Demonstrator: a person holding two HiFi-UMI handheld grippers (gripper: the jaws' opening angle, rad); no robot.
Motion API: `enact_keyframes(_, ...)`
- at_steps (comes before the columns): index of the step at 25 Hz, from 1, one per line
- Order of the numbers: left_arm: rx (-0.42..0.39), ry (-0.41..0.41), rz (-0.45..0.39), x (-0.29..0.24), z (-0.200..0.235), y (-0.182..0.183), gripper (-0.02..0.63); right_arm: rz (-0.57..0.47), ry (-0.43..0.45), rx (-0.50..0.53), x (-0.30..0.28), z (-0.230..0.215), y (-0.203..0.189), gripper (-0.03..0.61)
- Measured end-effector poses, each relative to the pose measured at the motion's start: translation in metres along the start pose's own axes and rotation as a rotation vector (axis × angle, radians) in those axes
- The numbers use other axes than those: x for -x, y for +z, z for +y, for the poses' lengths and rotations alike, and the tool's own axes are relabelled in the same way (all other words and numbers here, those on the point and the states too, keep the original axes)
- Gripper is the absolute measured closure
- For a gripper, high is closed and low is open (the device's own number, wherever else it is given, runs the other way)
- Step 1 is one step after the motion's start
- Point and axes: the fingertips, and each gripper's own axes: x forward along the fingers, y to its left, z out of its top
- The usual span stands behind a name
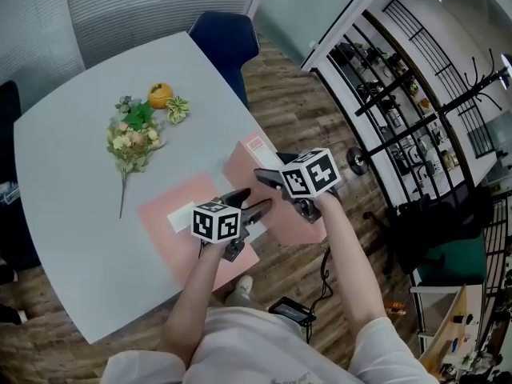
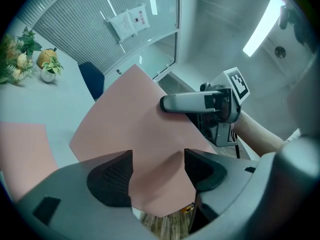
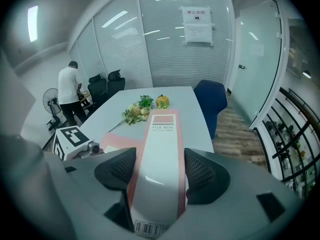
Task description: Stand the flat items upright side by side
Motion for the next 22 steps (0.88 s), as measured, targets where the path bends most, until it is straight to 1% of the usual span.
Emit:
enact_keyframes(4, 0.038, -0.017, -0.021, -0.0027, 0.0009, 0.0014, 0.296, -0.001, 0.004, -0.001, -0.0021, 0.0054, -0.0007, 0.265)
enact_keyframes(12, 0.12, -0.077, -0.041, -0.0074, 0.0016, -0.0022, 0.297, -0.016, -0.005, -0.002, -0.0026, 0.003, -0.0019, 0.267)
enact_keyframes(16, 0.137, -0.107, -0.04, -0.0075, 0.0007, -0.0026, 0.297, -0.018, -0.011, -0.001, -0.0009, 0.0048, -0.0014, 0.268)
enact_keyframes(22, 0.162, -0.131, -0.047, -0.0049, -0.0024, -0.003, 0.296, -0.019, -0.031, 0.007, 0.0024, 0.008, -0.0007, 0.27)
